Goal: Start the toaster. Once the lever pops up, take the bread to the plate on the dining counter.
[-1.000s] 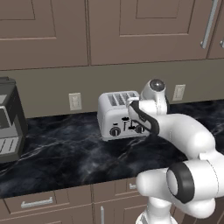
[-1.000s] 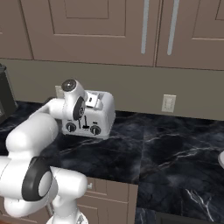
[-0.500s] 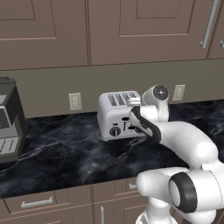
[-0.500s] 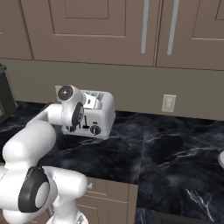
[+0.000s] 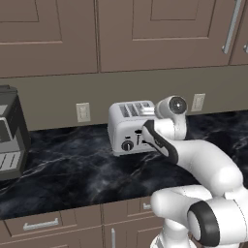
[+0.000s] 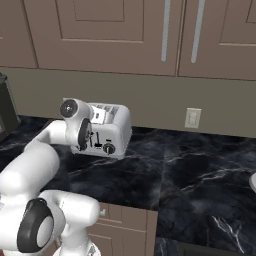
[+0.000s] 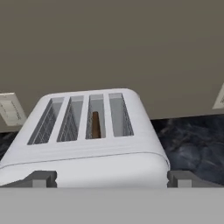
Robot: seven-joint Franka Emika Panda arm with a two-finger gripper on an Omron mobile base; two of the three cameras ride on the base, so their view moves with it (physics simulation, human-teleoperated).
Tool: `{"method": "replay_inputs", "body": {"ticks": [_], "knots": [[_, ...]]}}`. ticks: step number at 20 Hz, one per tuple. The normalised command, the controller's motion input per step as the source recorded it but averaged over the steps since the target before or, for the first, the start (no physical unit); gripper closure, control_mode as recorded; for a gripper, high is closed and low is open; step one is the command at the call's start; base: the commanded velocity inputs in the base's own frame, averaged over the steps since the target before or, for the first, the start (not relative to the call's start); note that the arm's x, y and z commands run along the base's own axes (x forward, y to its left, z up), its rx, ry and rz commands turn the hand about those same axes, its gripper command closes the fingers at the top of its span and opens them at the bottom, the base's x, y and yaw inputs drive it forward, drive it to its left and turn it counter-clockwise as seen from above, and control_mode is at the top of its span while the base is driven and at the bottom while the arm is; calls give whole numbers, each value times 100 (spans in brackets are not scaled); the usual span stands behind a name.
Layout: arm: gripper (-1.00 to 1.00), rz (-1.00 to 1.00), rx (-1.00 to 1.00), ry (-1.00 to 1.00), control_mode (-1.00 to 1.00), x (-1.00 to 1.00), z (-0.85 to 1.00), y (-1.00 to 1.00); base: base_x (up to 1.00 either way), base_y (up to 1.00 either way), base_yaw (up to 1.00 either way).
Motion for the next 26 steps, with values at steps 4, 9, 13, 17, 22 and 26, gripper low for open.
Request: {"method": "replay_inputs", "body": {"ticks": [4, 9, 13, 17, 22, 26], "knots": [[-100, 1, 0, 0, -100, 0, 10, 17, 0, 0, 0], [-100, 3, 0, 0, -100, 0, 0, 16, 0, 0, 0], [-100, 3, 0, 0, -100, 0, 0, 13, 0, 0, 0], [-100, 1, 0, 0, -100, 0, 0, 1, 0, 0, 0], [-100, 0, 0, 0, -100, 7, 0, 0, 0, 0, 0], [-100, 0, 0, 0, -100, 16, 0, 0, 0, 0, 0]]}}
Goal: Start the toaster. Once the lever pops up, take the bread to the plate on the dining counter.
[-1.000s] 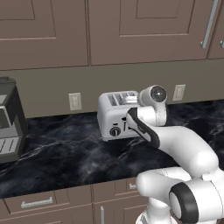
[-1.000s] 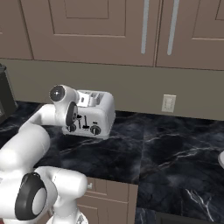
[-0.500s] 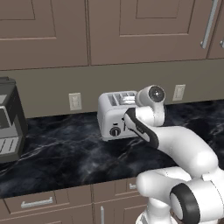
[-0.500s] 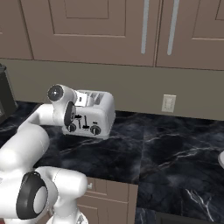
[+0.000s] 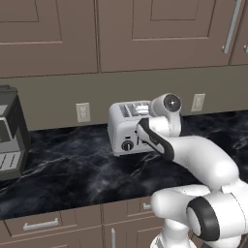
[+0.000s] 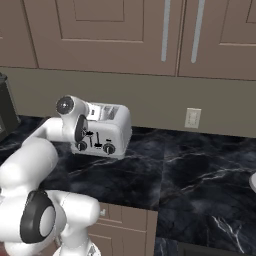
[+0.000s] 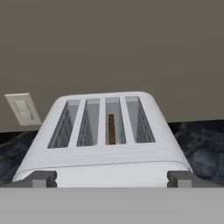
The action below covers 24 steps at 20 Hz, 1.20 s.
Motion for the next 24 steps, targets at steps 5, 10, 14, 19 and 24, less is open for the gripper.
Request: {"method": "replay_inputs", "body": {"ticks": [5, 10, 14, 19, 24], "knots": [[-100, 1, 0, 0, -100, 20, 0, 0, 0, 0, 0], [-100, 0, 0, 0, -100, 25, 0, -1, 0, 0, 0], [-100, 0, 0, 0, -100, 11, 0, -1, 0, 0, 0], [-100, 2, 0, 0, -100, 5, 0, -10, 0, 0, 0], [-100, 1, 0, 0, -100, 4, -1, -5, 0, 0, 0]]}}
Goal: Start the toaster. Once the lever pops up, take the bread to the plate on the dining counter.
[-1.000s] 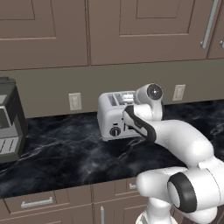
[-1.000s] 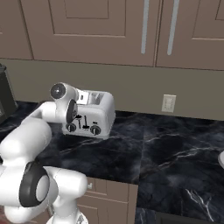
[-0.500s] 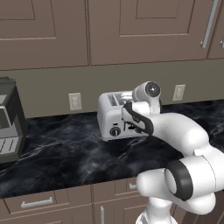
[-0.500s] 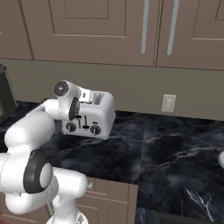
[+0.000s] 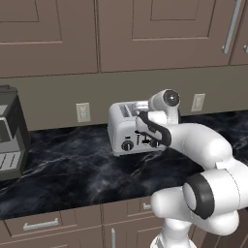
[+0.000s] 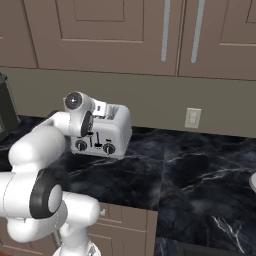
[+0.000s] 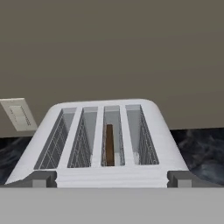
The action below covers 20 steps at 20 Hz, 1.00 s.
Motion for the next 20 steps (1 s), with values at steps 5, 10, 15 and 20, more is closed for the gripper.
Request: {"method": "replay_inputs", "body": {"ticks": [5, 10, 15, 20], "knots": [[-100, 1, 0, 0, -100, 5, -4, 0, 0, 0, 0], [-100, 0, 0, 0, -100, 4, -8, 0, 0, 0, 0], [-100, 0, 0, 0, -100, 13, -9, 0, 0, 0, 0], [-100, 0, 0, 0, -100, 15, -7, 0, 0, 0, 0]]}}
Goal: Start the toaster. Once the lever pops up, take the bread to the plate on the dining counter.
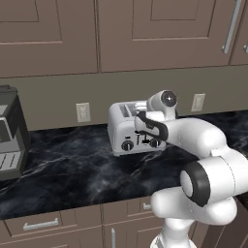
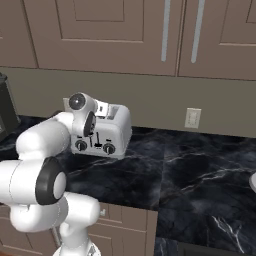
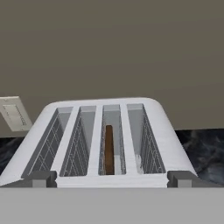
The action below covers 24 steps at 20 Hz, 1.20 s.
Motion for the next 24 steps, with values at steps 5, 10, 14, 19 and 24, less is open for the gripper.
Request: {"method": "replay_inputs", "body": {"ticks": [5, 10, 14, 19, 24], "knots": [[-100, 0, 0, 0, -100, 14, -5, 0, 0, 0, 0], [-100, 0, 0, 0, -100, 10, -2, 0, 0, 0, 0], [-100, 0, 0, 0, -100, 4, -9, 0, 0, 0, 0], [-100, 0, 0, 0, -100, 0, -12, 0, 0, 0, 0], [-100, 0, 0, 0, -100, 0, -1, 0, 0, 0, 0]]}}
